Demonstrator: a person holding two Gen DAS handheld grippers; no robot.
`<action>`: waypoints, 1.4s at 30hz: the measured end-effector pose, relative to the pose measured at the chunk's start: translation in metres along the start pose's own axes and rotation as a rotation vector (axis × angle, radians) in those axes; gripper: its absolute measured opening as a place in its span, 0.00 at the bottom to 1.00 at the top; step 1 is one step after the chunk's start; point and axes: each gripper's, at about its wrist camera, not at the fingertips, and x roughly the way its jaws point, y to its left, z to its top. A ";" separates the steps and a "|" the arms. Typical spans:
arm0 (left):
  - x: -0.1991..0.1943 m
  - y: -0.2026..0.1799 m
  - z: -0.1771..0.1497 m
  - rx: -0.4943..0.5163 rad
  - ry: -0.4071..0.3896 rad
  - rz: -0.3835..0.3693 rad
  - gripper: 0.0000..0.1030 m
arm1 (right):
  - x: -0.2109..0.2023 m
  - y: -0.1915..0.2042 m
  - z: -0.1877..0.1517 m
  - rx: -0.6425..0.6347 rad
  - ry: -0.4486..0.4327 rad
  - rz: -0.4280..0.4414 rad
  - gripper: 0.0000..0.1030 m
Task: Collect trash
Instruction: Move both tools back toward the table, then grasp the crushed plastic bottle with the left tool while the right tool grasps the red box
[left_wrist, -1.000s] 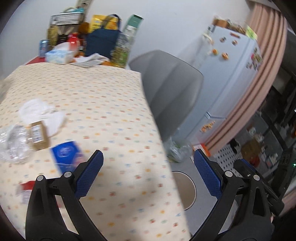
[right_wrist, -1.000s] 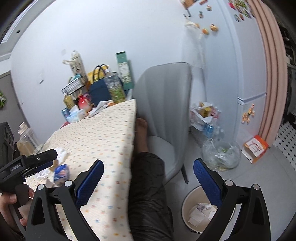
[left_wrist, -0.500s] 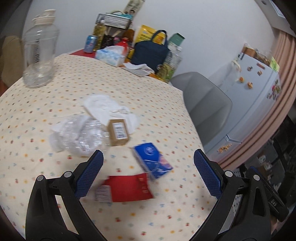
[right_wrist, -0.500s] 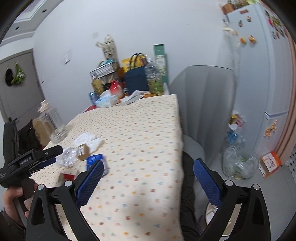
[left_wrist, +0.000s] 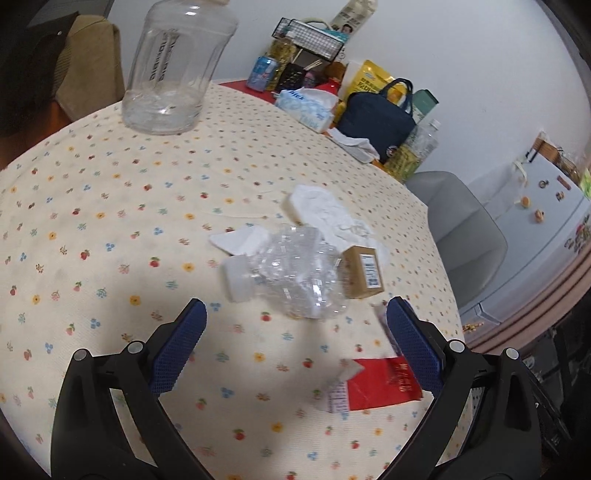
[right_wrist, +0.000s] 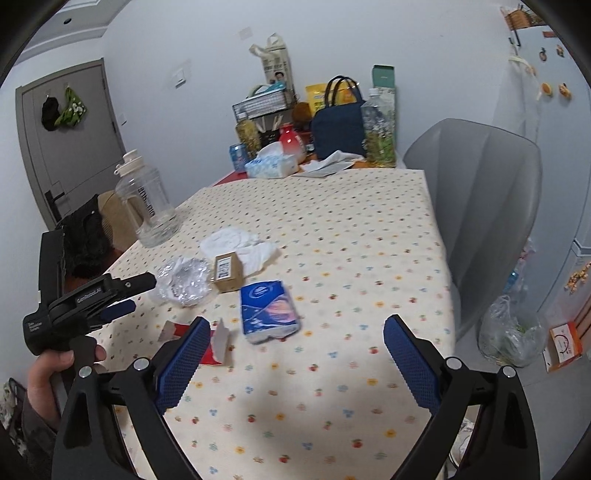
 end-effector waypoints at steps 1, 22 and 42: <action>0.001 0.003 0.001 -0.005 0.000 0.000 0.94 | 0.003 0.004 0.000 -0.002 0.007 0.005 0.89; 0.029 0.020 0.009 -0.095 0.049 -0.064 0.51 | 0.052 0.045 -0.010 -0.026 0.127 0.122 0.80; -0.017 0.012 0.010 -0.043 -0.014 -0.071 0.51 | 0.063 0.057 -0.016 -0.063 0.177 0.188 0.02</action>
